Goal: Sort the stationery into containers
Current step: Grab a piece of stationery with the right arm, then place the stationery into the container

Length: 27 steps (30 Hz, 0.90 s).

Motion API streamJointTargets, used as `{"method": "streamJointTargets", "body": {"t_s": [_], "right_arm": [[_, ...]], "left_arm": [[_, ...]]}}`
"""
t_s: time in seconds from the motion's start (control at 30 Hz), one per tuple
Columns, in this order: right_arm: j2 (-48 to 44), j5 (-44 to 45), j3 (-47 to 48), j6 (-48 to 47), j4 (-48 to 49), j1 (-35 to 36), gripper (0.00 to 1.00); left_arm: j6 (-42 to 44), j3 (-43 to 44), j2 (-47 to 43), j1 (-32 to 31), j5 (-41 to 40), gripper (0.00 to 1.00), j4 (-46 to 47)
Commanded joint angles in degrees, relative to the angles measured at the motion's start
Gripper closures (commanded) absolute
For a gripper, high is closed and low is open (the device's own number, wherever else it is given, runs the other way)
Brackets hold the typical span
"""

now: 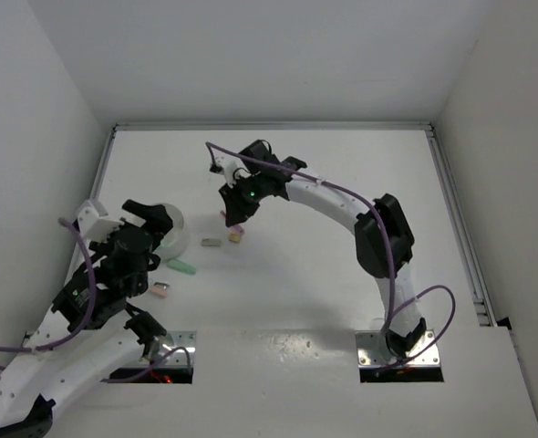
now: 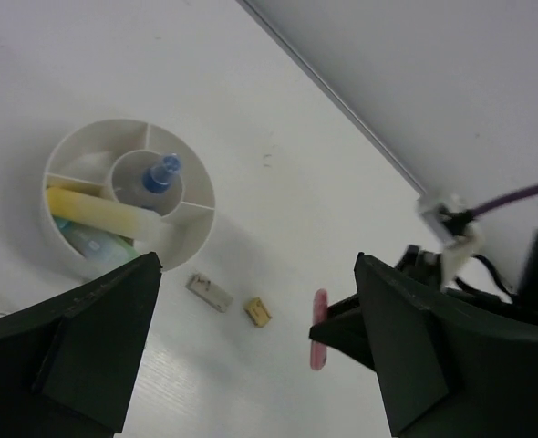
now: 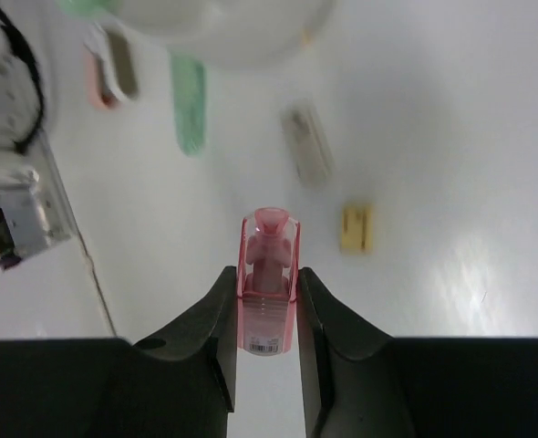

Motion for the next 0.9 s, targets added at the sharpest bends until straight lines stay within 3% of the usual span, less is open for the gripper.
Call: {"method": "streamJointTargets", "body": {"t_s": [0.0, 0.1, 0.23, 0.47, 0.57, 0.87], "right_arm": [[-5.39, -10.37, -1.92, -8.21, 18.21, 0.45, 1.00], [-3.91, -11.51, -1.24, -7.16, 28.60, 1.07, 1.00], [4.24, -14.85, 5.43, 4.41, 35.73, 1.07, 1.00], [15.17, -16.44, 16.60, 15.95, 50.83, 1.60, 1.00], [17.02, -18.27, 15.31, 21.30, 58.38, 2.12, 1.00], [18.08, -21.80, 13.01, 24.58, 66.68, 3.70, 1.00]], "left_arm": [[-6.23, 0.07, -3.78, 0.11, -6.14, 0.07, -7.63], [-10.97, 0.07, -4.50, 0.11, -7.56, 0.07, -12.64], [-15.20, 0.07, -5.03, 0.11, -9.40, 0.07, -16.25], [-19.59, 1.22, -6.26, 0.11, -13.00, 0.08, -22.49], [-19.60, 1.83, -8.89, 0.11, -14.67, 0.08, -24.15], [-20.99, 2.45, -13.38, -2.35, -19.33, 0.08, -29.35]]}}
